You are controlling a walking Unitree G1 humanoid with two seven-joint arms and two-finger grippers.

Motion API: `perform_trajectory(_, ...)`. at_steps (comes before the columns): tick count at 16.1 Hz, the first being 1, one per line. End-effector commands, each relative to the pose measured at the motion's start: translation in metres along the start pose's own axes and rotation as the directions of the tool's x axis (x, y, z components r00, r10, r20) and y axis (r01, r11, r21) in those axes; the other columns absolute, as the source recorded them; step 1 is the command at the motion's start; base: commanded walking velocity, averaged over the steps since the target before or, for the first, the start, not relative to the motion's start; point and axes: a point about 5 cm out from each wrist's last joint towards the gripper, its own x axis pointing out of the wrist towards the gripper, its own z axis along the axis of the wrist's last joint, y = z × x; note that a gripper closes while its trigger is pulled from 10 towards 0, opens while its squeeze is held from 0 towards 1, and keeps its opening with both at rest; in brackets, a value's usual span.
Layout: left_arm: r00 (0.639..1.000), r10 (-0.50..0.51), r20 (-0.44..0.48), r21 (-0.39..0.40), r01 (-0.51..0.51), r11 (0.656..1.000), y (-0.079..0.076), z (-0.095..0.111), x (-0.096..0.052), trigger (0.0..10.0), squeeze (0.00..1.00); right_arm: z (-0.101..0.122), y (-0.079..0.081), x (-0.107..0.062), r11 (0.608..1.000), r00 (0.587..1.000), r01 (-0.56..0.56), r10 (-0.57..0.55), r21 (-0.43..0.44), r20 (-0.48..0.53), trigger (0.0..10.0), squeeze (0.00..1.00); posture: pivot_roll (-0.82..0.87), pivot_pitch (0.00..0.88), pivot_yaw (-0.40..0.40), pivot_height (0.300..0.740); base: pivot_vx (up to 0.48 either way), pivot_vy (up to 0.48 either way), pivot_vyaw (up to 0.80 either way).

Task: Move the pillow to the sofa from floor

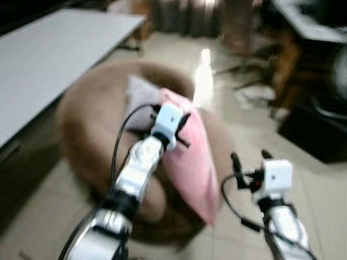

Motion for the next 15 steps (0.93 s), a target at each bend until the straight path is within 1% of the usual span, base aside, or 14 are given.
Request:
perform_trajectory(1, 0.999, -0.042, 0.027, -0.002, 0.042, 0.999, -0.005, 0.01, 0.009, 10.0, 0.0, -0.001, -0.002, -0.004, 1.0, 1.0, 0.0, 0.0, 0.001, -0.008, 10.0, 0.0, 0.01, 0.014, 0.022, 0.74, 0.0, 0.0, 0.0)
perform_trajectory(3, 0.989, -0.139, 0.046, 0.002, 0.139, 0.99, -0.023, 0.02, 0.027, 10.0, 0.0, -0.002, 0.0, -0.008, 0.999, 0.999, -0.035, 0.035, 0.006, -0.005, 10.0, 0.0, 0.0, 0.027, 0.03, 0.74, 0.0, 0.0, 0.0)
perform_trajectory(4, 0.992, -0.126, 0.028, -0.006, 0.127, 0.992, -0.028, 0.024, 0.036, 10.0, 0.0, -0.001, 0.005, -0.01, 0.997, 0.997, -0.074, 0.074, 0.01, 0.004, 10.0, 0.0, 0.0, 0.034, 0.037, 0.74, 0.0, 0.0, 0.0)
perform_trajectory(5, 0.996, -0.09, -0.002, -0.006, 0.09, 0.996, -0.034, 0.029, 0.046, 10.0, 0.0, -0.001, 0.012, -0.015, 0.986, 0.987, -0.163, 0.163, 0.019, -0.001, 10.0, 0.0, -0.01, 0.041, 0.047, 0.74, 0.0, 0.0, 0.0)
perform_trajectory(6, 0.997, -0.073, -0.01, 0.003, 0.073, 0.997, -0.035, 0.03, 0.049, 10.0, 0.0, -0.002, 0.014, -0.016, 0.981, 0.981, -0.194, 0.194, 0.024, -0.009, 10.0, 0.0, -0.01, 0.041, 0.047, 0.74, 0.0, 0.0, 0.0)
perform_trajectory(7, 1.0, -0.013, -0.023, 0.013, 0.013, 1.0, -0.035, 0.035, 0.055, 10.0, 0.0, -0.003, 0.02, -0.022, 0.963, 0.962, -0.269, 0.27, 0.034, -0.035, 10.0, 0.0, -0.02, 0.048, 0.057, 0.74, 0.0, 0.0, 0.0)
perform_trajectory(9, 0.992, 0.112, -0.05, -0.009, -0.113, 0.994, -0.027, 0.041, 0.061, 10.0, 0.0, -0.006, 0.023, -0.03, 0.941, 0.938, -0.338, 0.339, 0.022, -0.074, 10.0, 0.0, -0.05, 0.051, 0.069, 0.74, 0.0, 0.0, 0.0)
perform_trajectory(11, 0.97, 0.227, -0.09, -0.019, -0.229, 0.973, -0.013, 0.037, 0.059, 10.0, 0.0, -0.007, 0.022, -0.033, 0.939, 0.936, -0.343, 0.344, 0.019, -0.081, 10.0, 0.0, -0.06, 0.057, 0.075, 0.74, 0.0, 0.0, 0.0)
perform_trajectory(12, 0.931, 0.344, -0.121, 0.033, -0.342, 0.939, 0.002, 0.026, 0.052, 10.0, 0.0, -0.008, 0.021, -0.035, 0.939, 0.935, -0.343, 0.342, 0.008, -0.09, 10.0, 0.0, -0.07, 0.067, 0.08, 0.74, 0.0, 0.0, 0.0)
perform_trajectory(13, 0.919, 0.371, -0.135, 0.063, -0.366, 0.928, 0.007, 0.022, 0.049, 10.0, 0.0, -0.008, 0.02, -0.035, 0.94, 0.936, -0.341, 0.34, 0.004, -0.094, 10.0, 0.0, -0.07, 0.067, 0.08, 0.74, 0.0, 0.0, 0.0)
perform_trajectory(14, 0.902, 0.394, -0.178, 0.121, -0.377, 0.918, 0.017, 0.008, 0.041, 10.0, 0.0, -0.007, 0.018, -0.036, 0.942, 0.938, -0.335, 0.333, 0.003, -0.098, 10.0, 0.0, -0.07, 0.084, 0.084, 0.74, 0.0, 0.0, 0.0)
perform_trajectory(15, 0.9, 0.393, -0.19, 0.127, -0.375, 0.919, 0.019, 0.005, 0.04, 10.0, 0.0, -0.007, 0.018, -0.036, 0.943, 0.938, -0.334, 0.332, 0.001, -0.1, 10.0, 0.0, -0.07, 0.084, 0.084, 0.74, 0.0, 0.0, 0.0)
